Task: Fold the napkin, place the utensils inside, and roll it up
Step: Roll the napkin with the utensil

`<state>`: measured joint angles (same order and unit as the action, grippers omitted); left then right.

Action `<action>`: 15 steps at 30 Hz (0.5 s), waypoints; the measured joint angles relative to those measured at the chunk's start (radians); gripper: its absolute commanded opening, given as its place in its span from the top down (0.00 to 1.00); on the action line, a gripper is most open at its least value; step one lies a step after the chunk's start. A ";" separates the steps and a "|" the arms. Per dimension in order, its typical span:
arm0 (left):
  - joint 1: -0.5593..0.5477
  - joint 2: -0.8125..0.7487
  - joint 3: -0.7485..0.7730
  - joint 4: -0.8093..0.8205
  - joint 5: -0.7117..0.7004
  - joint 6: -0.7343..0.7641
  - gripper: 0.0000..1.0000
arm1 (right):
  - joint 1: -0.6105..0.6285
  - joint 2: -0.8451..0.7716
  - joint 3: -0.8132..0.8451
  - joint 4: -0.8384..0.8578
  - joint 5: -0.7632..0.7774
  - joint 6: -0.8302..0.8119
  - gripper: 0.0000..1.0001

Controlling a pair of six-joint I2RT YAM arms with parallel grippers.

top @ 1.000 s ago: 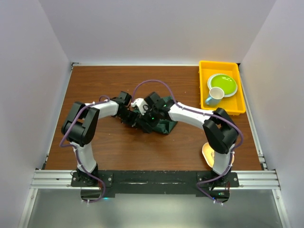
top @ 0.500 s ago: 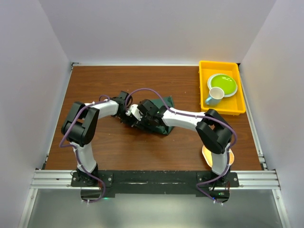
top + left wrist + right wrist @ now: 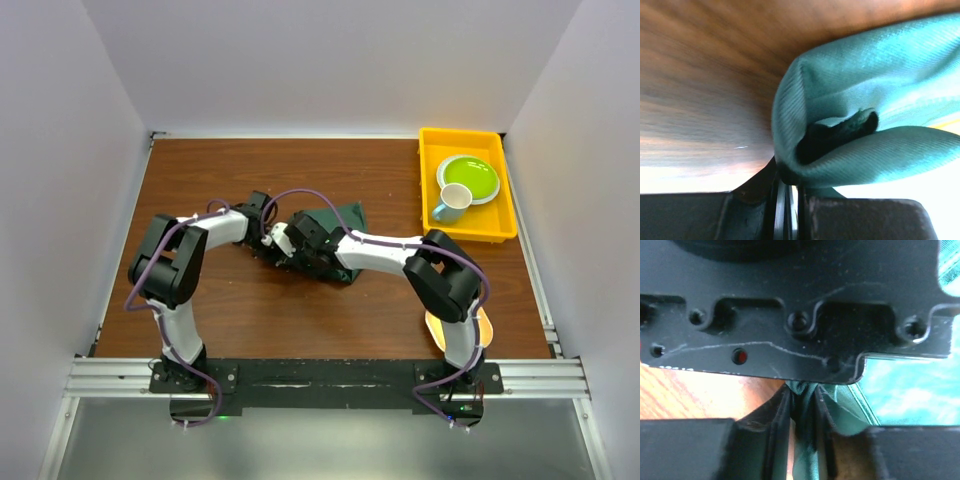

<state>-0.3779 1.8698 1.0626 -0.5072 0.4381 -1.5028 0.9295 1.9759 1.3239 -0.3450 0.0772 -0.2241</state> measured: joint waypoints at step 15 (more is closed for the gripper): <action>0.064 -0.149 -0.009 0.023 -0.140 0.208 0.57 | -0.005 -0.055 -0.106 0.147 -0.013 0.179 1.00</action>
<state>-0.3134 1.7206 1.0534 -0.4839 0.2985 -1.2953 0.9241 1.9213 1.2182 -0.1978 0.0647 -0.0452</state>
